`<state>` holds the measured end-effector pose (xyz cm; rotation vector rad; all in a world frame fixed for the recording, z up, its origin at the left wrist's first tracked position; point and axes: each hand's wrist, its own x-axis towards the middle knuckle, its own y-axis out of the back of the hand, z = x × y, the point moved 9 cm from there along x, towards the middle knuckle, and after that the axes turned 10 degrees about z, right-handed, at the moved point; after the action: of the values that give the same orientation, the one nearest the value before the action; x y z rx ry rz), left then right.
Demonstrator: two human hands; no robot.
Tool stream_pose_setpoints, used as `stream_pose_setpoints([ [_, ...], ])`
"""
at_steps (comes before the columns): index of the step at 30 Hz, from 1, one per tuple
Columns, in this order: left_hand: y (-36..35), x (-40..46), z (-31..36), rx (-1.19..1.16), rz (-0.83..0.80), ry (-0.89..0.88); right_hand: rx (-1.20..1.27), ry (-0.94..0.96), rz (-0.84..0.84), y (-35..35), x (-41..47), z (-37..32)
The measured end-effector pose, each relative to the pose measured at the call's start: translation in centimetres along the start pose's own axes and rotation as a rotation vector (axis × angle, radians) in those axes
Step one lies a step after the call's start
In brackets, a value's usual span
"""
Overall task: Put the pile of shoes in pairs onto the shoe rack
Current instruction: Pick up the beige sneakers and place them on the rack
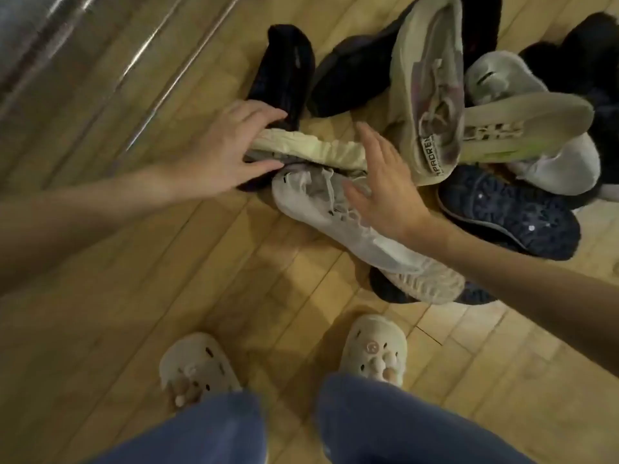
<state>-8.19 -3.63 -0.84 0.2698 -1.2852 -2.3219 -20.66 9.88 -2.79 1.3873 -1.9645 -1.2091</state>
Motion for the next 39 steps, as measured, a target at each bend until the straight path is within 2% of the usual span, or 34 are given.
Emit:
stream_pose_setpoints([
  [4, -0.6, 0.9, -0.9, 0.193, 0.069, -0.203, -0.016, 0.151, 0.022, -1.3, 2.0, -0.8],
  [6, -0.6, 1.4, -1.1, 0.210, 0.108, -0.251, -0.041, 0.175, 0.017, -1.9, 2.7, -1.1],
  [11, 0.2, 4.1, -2.8, 0.176, 0.209, -0.140, -0.178, 0.200, 0.010, -1.9, 6.3, 0.0],
  [16, 2.1, 5.3, -1.8, 0.141, 0.306, -0.139, -0.111, 0.112, -0.029, -1.3, 9.2, -0.1],
  [20, 4.2, 5.5, -3.5, -0.080, 0.301, 0.051, 0.020, 0.112, 0.036, 1.7, 8.3, -2.1],
  [24, 8.0, 2.9, -4.4, -0.199, 0.678, 0.253, 0.187, 0.014, 0.288, 4.9, 5.5, -0.7],
  [26, 7.5, 1.3, -5.1, -0.288, 0.769, 0.415, 0.328, -0.108, 0.427, 5.8, 3.4, 0.8],
  [29, 3.1, 0.7, -6.7, -0.434, 0.617, 0.695, 0.447, -0.289, 0.590, 7.8, 1.1, 3.1],
  [31, 0.3, 1.3, -6.3, -0.507, 0.479, 0.766, 0.472, -0.378, 0.662, 9.0, 0.0, 4.8],
  [36, -5.6, 4.9, 0.6, -0.596, 0.065, 0.611, 0.485, -0.502, 0.777, 11.3, -2.8, 8.9],
  [39, -10.0, 5.5, 3.7, -0.665, -0.150, 0.610, 0.478, -0.537, 0.839, 12.3, -4.0, 11.1],
])
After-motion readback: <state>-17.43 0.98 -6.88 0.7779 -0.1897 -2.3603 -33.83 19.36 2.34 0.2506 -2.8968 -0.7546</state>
